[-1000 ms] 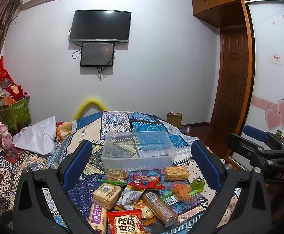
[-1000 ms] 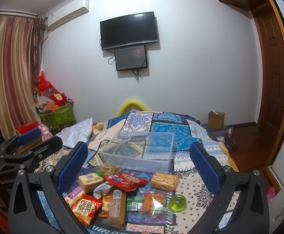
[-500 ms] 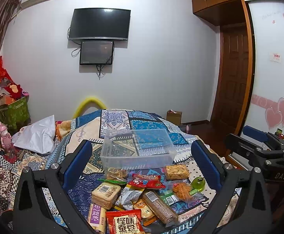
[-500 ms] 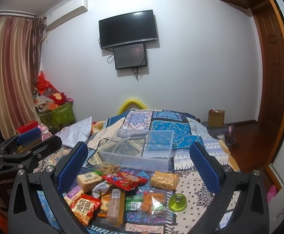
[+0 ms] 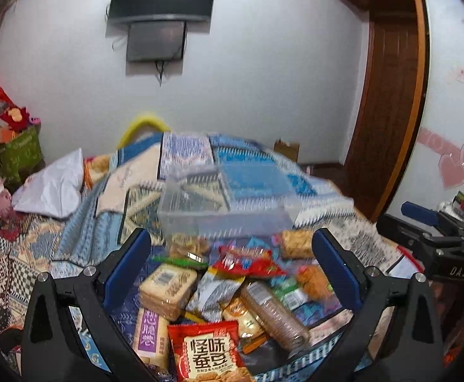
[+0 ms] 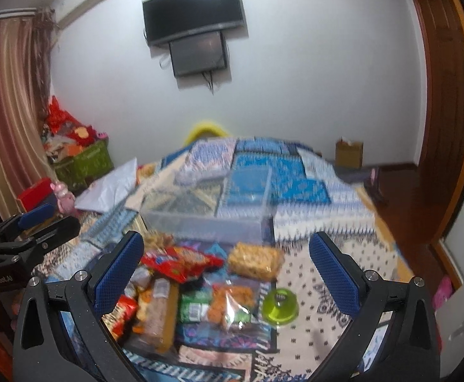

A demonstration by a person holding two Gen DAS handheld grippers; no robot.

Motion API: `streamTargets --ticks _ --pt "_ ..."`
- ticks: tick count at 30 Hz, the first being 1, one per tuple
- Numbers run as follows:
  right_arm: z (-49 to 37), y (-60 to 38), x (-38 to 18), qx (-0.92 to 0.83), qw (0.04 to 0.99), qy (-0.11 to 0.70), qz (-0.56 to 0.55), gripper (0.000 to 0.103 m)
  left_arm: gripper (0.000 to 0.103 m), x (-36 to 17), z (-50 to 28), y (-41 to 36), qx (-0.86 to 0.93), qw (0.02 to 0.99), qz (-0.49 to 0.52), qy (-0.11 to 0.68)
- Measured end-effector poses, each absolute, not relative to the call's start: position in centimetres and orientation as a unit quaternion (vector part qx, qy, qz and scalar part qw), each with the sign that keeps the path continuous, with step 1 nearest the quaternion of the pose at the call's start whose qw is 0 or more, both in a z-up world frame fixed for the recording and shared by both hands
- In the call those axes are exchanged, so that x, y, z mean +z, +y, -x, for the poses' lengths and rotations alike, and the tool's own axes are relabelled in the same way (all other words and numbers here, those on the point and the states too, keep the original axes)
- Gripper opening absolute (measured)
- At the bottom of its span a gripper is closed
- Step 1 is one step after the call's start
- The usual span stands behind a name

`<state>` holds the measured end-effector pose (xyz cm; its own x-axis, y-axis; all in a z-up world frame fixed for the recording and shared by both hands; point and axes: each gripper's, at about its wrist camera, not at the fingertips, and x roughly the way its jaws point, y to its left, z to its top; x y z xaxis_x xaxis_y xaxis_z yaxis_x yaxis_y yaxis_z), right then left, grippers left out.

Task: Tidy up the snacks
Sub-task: 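Grasp the red snack bag with left gripper while right grasps green jelly cup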

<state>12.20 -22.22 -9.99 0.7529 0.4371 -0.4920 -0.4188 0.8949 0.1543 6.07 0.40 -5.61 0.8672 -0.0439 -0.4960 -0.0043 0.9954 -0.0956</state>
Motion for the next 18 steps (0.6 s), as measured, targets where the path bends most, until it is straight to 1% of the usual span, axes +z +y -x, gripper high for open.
streamTargets --ticks 3,5,6,8,9,11,15,18 --pt "-13.4 -22.6 -11.6 0.220 0.928 0.300 -0.016 0.099 0.094 -7.4 -7.3 0.5 -0.008 0.957 0.042 0.286" --pt "-14.3 -23.2 -12.7 0.216 0.922 0.320 -0.024 0.094 0.089 -8.5 -8.0 0.5 -0.005 0.952 0.040 0.303" --pt "-14.7 -23.4 -13.1 0.214 0.919 0.329 -0.026 0.090 0.088 -9.1 -8.5 0.6 -0.003 0.949 0.040 0.313" --pt "-15.3 -24.0 -14.1 0.204 0.915 0.346 -0.025 0.087 0.085 -10.0 -9.3 0.7 -0.003 0.943 0.045 0.331" --pt "-15.6 -24.1 -14.5 0.201 0.914 0.351 -0.022 0.081 0.084 -10.4 -9.7 0.8 -0.006 0.939 0.049 0.339" --pt "-16.2 -24.3 -15.3 0.196 0.910 0.365 -0.015 0.074 0.084 -11.0 -10.5 0.8 -0.011 0.934 0.052 0.352" --pt "-17.1 -24.6 -16.7 0.194 0.902 0.386 -0.008 0.067 0.084 -11.5 -12.4 0.3 -0.025 0.927 0.052 0.370" --pt "-17.6 -24.9 -17.4 0.191 0.898 0.397 -0.007 0.067 0.084 -11.6 -14.0 -0.3 -0.036 0.920 0.046 0.387"
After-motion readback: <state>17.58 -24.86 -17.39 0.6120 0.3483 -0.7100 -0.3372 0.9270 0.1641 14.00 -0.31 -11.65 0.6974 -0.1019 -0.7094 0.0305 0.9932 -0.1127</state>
